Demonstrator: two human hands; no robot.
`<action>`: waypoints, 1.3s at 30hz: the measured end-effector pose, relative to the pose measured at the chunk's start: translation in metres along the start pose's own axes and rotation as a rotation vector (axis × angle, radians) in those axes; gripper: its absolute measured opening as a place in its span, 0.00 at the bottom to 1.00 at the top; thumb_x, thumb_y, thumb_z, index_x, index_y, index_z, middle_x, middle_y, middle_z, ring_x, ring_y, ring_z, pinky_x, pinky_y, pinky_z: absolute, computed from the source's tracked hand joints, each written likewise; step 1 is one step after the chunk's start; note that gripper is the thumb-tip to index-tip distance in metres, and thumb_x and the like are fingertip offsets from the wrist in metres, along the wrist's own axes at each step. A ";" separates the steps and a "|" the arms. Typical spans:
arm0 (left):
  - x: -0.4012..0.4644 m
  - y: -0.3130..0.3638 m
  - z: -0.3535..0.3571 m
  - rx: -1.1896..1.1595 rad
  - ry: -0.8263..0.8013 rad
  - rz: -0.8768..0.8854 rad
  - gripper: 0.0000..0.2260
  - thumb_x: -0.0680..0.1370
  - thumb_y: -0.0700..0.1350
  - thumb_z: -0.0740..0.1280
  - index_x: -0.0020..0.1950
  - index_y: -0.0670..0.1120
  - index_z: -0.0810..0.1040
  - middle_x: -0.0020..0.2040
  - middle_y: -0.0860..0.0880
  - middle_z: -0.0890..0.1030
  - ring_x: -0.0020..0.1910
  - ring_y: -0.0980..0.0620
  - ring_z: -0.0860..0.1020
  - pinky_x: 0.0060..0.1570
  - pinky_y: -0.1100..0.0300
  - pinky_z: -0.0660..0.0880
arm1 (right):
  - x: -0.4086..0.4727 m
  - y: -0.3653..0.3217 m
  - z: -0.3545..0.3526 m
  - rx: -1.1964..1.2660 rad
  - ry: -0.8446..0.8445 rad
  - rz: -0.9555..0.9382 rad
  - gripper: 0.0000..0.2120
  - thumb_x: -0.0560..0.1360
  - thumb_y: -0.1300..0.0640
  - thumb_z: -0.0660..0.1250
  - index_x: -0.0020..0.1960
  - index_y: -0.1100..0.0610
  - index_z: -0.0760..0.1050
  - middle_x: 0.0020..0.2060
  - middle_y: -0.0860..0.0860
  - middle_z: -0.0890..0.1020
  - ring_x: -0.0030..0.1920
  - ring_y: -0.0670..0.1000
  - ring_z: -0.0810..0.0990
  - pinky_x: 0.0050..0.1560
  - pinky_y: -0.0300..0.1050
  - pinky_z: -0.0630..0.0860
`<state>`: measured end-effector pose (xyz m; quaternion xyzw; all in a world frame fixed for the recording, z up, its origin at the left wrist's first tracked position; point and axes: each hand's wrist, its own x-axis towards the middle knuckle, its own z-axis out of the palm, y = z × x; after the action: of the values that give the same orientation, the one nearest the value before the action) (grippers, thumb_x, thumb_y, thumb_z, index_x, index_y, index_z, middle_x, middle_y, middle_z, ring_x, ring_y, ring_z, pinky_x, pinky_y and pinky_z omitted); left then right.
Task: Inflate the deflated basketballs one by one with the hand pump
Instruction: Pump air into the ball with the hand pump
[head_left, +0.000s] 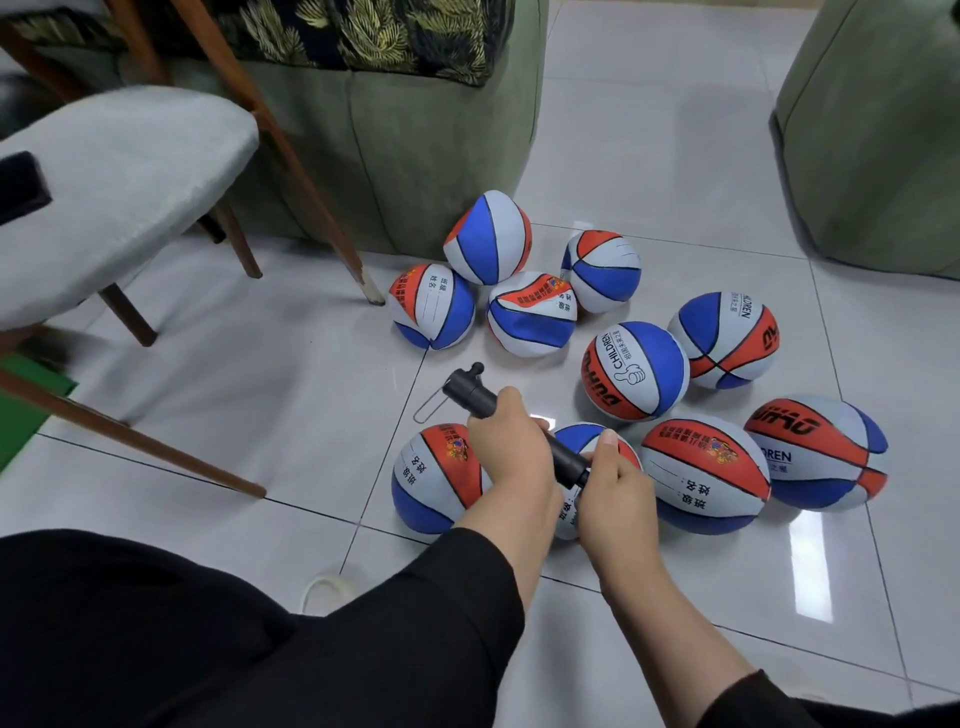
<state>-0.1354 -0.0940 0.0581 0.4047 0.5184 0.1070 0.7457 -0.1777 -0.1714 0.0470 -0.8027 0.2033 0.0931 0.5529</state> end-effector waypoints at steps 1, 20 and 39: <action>0.001 0.002 0.000 0.004 -0.013 -0.001 0.11 0.79 0.47 0.65 0.60 0.43 0.75 0.34 0.46 0.79 0.31 0.49 0.75 0.33 0.59 0.73 | 0.000 0.000 0.001 0.009 -0.007 0.008 0.30 0.78 0.32 0.50 0.33 0.54 0.72 0.27 0.53 0.76 0.35 0.61 0.76 0.45 0.61 0.79; 0.011 0.005 -0.005 -0.012 -0.001 -0.026 0.09 0.80 0.47 0.65 0.56 0.44 0.76 0.32 0.48 0.79 0.31 0.50 0.76 0.33 0.60 0.75 | 0.001 -0.010 0.001 -0.005 0.015 -0.042 0.25 0.85 0.41 0.51 0.39 0.50 0.78 0.34 0.47 0.79 0.41 0.55 0.79 0.49 0.53 0.77; 0.026 0.017 -0.008 -0.042 -0.006 -0.093 0.09 0.78 0.50 0.66 0.54 0.46 0.76 0.27 0.52 0.78 0.32 0.49 0.77 0.41 0.52 0.78 | 0.001 -0.016 0.004 -0.037 -0.015 -0.122 0.26 0.85 0.44 0.52 0.34 0.51 0.74 0.30 0.47 0.76 0.37 0.53 0.74 0.45 0.51 0.72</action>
<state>-0.1262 -0.0635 0.0514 0.3649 0.5318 0.0820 0.7598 -0.1695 -0.1629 0.0590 -0.8229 0.1482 0.0688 0.5442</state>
